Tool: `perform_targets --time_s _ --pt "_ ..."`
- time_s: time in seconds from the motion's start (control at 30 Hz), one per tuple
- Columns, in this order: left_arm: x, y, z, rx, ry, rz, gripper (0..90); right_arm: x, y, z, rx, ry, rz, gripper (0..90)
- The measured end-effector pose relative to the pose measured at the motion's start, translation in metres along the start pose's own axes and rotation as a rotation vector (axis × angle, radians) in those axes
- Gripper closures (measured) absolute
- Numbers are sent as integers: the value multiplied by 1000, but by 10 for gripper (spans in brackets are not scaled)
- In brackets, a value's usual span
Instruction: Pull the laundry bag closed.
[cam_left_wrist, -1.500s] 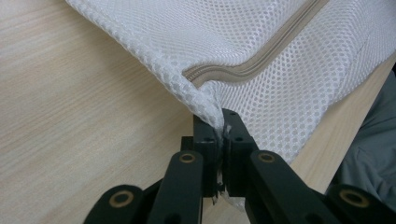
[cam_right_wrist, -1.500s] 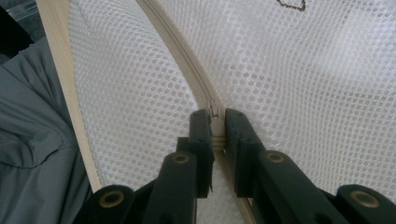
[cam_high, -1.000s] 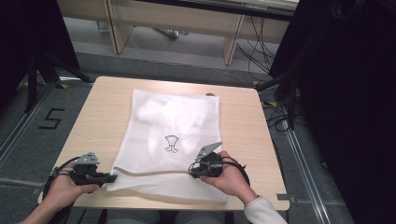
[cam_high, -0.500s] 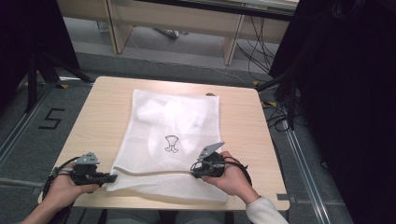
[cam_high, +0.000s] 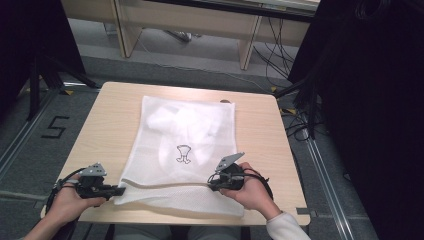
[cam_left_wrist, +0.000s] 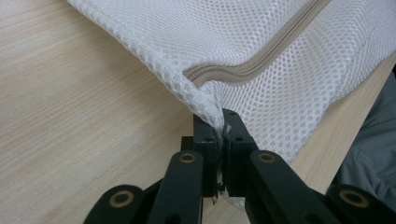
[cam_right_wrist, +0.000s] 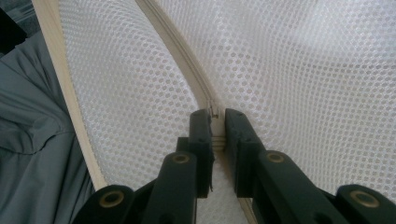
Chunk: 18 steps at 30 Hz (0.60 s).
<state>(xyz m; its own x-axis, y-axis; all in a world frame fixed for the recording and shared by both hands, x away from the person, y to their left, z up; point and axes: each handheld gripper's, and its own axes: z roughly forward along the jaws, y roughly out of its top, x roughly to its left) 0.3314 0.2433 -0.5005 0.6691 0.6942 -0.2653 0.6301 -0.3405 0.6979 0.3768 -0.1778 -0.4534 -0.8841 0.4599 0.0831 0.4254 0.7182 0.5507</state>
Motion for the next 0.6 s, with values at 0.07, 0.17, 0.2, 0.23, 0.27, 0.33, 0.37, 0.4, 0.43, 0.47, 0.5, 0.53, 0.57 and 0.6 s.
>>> perform_targets --time_s 0.07,0.17,0.2,0.23,0.27,0.33,0.37,0.4,0.43,0.47,0.5,0.53,0.57,0.6 --pt "0 0 0 -1 -1 -1 858 0 -1 -1 1 -10 0 824" --pt "0 0 -1 4 2 0 858 0 -3 -1 12 -16 -1 824" --pt "1 0 -1 5 3 5 858 0 -3 -3 9 -18 0 824" --pt "1 0 0 2 0 1 858 0 -4 -4 17 -19 15 824" --pt "0 0 0 -1 3 -1 858 -1 -5 -4 11 -23 11 824" --pt "0 0 0 -1 2 -2 858 -2 -7 -6 6 -22 8 824" --pt "0 0 0 -4 -1 -6 858 -3 -8 -7 8 -19 9 824" --pt "1 0 -1 4 2 3 858 -3 -9 -7 7 -13 13 824" --pt "1 0 0 2 2 2 858 -3 -9 -7 12 -18 8 824" --pt "1 0 -1 5 4 4 858 -3 -10 -8 12 -26 14 824" --pt "1 0 -1 4 3 3 858 -4 -11 -8 10 -25 13 824" --pt "1 0 -1 3 1 1 858 -5 -11 -8 9 -19 11 824" --pt "0 0 0 -2 2 -4 858 -5 -12 -10 9 -18 22 824" --pt "0 0 0 -3 2 -6 858 -3 -12 -11 14 -30 37 824"
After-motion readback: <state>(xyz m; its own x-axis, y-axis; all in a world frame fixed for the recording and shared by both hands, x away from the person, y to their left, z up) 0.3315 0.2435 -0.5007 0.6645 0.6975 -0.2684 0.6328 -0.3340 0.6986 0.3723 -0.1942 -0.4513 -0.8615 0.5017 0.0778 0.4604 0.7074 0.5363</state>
